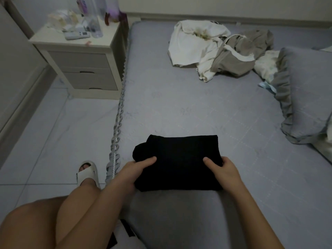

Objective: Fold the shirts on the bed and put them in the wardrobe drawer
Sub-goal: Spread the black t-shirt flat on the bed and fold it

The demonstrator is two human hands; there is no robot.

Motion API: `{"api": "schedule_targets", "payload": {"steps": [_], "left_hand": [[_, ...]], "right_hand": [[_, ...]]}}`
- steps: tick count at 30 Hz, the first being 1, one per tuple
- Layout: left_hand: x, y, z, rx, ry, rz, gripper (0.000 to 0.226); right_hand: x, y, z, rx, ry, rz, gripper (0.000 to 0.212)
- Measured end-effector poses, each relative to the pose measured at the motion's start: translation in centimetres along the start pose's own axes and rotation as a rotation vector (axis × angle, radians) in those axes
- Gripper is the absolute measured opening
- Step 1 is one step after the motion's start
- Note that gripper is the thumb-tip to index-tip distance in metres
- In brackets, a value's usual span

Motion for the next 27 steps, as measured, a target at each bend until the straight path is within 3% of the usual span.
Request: {"api": "schedule_targets", "payload": {"steps": [5, 9, 13, 17, 21, 27], "left_hand": [[-1.5, 1.0, 1.1, -0.119, 0.082, 0.136, 0.06], [-0.9, 1.2, 2.4, -0.126, 0.074, 0.195, 0.045], [2.1, 3.8, 5.2, -0.135, -0.112, 0.288, 0.052], [6.9, 11.0, 9.7, -0.092, -0.28, 0.38, 0.049], [13.9, 21.0, 13.2, 0.02, -0.418, 0.44, 0.044], [27.7, 34.9, 18.6, 0.168, -0.538, 0.539, 0.046]], "right_hand": [[-0.1, -1.6, 1.0, -0.243, -0.072, -0.368, 0.029], [-1.6, -2.3, 2.1, -0.204, 0.022, -0.361, 0.02], [-5.7, -3.0, 3.9, -0.27, 0.09, -0.356, 0.02], [-13.7, -7.0, 6.1, -0.472, 0.172, -0.402, 0.028], [-24.7, -16.3, 8.3, -0.677, 0.214, -0.374, 0.029], [-45.7, -29.2, 13.1, -0.663, 0.349, -0.232, 0.018]]}}
Point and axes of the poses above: each hand's wrist, its own z-axis away from the middle knuckle, its own y-axis out of the back of the hand, x = y × z, the point moved 4 cm from there along -z, towards the middle knuckle, and after that the axes turned 13 degrees about z, right-handed, at the moved point
